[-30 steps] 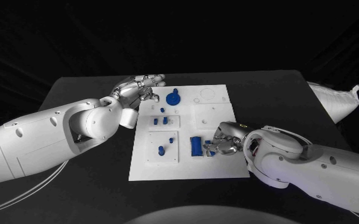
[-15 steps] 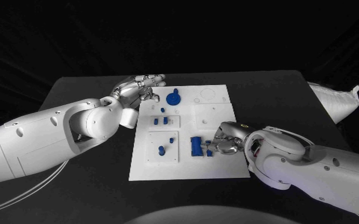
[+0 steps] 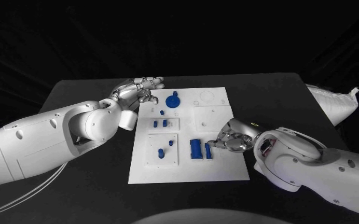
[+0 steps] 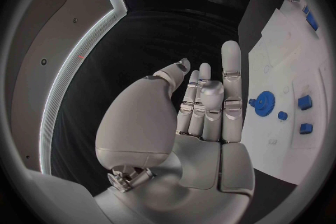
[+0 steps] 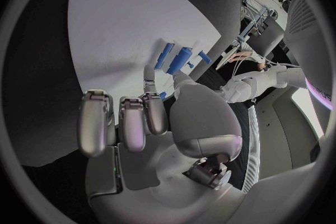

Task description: Assemble the parts on the task board

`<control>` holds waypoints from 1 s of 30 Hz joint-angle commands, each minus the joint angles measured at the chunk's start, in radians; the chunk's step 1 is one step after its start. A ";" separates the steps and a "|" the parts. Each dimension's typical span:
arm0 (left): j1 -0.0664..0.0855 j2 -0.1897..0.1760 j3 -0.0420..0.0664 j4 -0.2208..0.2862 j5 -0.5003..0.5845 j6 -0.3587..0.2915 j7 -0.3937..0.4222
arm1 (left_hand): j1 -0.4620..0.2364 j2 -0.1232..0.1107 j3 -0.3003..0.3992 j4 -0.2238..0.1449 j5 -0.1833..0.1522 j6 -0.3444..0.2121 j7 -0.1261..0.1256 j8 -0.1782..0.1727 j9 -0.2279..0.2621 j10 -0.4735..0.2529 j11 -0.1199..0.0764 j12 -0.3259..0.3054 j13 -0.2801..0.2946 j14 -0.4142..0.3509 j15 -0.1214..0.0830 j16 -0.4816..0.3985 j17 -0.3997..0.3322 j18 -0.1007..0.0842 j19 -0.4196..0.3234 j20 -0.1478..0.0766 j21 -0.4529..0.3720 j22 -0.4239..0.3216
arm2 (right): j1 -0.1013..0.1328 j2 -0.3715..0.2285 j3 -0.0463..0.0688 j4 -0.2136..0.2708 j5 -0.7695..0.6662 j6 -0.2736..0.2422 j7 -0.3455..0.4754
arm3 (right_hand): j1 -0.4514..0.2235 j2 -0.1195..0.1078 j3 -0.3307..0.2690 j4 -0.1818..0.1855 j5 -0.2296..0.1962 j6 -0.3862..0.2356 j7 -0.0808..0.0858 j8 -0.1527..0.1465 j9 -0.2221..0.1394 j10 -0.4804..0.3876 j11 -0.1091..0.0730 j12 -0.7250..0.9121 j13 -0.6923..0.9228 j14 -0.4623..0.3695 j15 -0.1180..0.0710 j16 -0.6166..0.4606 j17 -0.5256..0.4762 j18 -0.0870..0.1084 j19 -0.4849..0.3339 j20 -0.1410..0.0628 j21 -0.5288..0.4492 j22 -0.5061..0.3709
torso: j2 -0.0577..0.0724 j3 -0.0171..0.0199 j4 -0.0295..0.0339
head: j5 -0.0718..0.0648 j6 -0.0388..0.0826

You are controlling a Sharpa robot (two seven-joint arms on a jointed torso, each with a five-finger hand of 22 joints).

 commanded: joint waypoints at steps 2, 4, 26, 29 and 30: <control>0.000 0.003 0.000 -0.017 -0.003 0.001 0.020 | -0.008 0.008 -0.004 -0.002 0.004 -0.010 0.001 0.009 0.000 -0.014 0.001 0.011 0.001 -0.057 0.003 -0.049 -0.090 0.009 -0.025 0.003 -0.016 -0.007 | 0.037 -0.006 0.003 -0.062 0.377 -0.155 0.296 | 0.095 0.004 0.003 -0.045 0.002 -0.033 0.021 -0.030 -0.023 -0.032 0.019 -0.175 0.046 0.051 0.020 -0.067 0.025 0.038 -0.045 0.015 -0.092 -0.119 | -0.014 -0.0048 -0.0057 | -0.006 0.020; 0.000 0.004 -0.003 -0.026 -0.003 -0.003 0.022 | -0.012 0.005 -0.009 -0.002 0.004 -0.013 0.002 0.010 0.000 -0.023 0.004 0.017 0.000 -0.129 0.007 -0.116 -0.211 0.009 -0.053 0.007 -0.037 -0.018 | 0.054 -0.001 0.003 -0.105 0.502 -0.147 0.403 | 0.162 0.014 0.012 -0.082 -0.015 -0.046 0.030 -0.044 -0.038 -0.051 0.025 -0.220 0.019 0.045 0.025 -0.091 -0.003 0.044 -0.057 0.022 -0.124 -0.155 | -0.022 -0.0073 -0.0067 | -0.007 0.025; -0.017 0.181 -0.013 -0.361 0.086 -0.092 0.129 | -0.006 0.007 -0.027 0.016 0.003 -0.017 0.011 -0.043 -0.002 -0.046 0.057 -0.158 -0.071 -0.351 0.125 -0.956 -0.656 0.012 -0.510 0.148 -0.497 -0.361 | 0.118 0.290 0.020 -0.707 1.239 -0.013 0.961 | 0.317 -0.016 0.241 -0.209 -0.162 -0.120 0.118 -0.078 -0.241 -0.341 0.140 -1.252 -1.072 -0.353 0.182 -1.327 -1.038 0.125 -0.417 0.177 -1.104 -1.008 | -0.122 -0.0268 -0.0206 | 0.008 0.136; -0.020 0.197 -0.013 -0.384 0.091 -0.102 0.139 | -0.002 0.011 -0.035 0.014 0.003 -0.010 0.013 -0.051 -0.002 -0.043 0.060 -0.182 -0.071 -0.342 0.130 -0.998 -0.673 0.015 -0.531 0.158 -0.515 -0.386 | 0.118 0.320 0.024 -0.751 1.254 -0.006 0.978 | 0.301 -0.018 0.252 -0.220 -0.161 -0.123 0.119 -0.078 -0.265 -0.345 0.148 -1.252 -1.138 -0.344 0.188 -1.369 -1.086 0.125 -0.401 0.185 -1.149 -1.046 | -0.123 -0.0243 -0.0194 | 0.007 0.148; -0.021 0.201 -0.013 -0.389 0.091 -0.105 0.141 | -0.001 0.013 -0.035 0.014 0.004 -0.008 0.013 -0.051 -0.002 -0.040 0.060 -0.185 -0.071 -0.338 0.130 -1.003 -0.675 0.015 -0.531 0.159 -0.516 -0.389 | 0.118 0.327 0.025 -0.762 1.256 -0.002 0.982 | 0.298 -0.019 0.253 -0.225 -0.159 -0.123 0.119 -0.078 -0.270 -0.346 0.150 -1.252 -1.152 -0.340 0.189 -1.377 -1.097 0.124 -0.396 0.187 -1.158 -1.054 | -0.123 -0.0235 -0.0190 | 0.007 0.150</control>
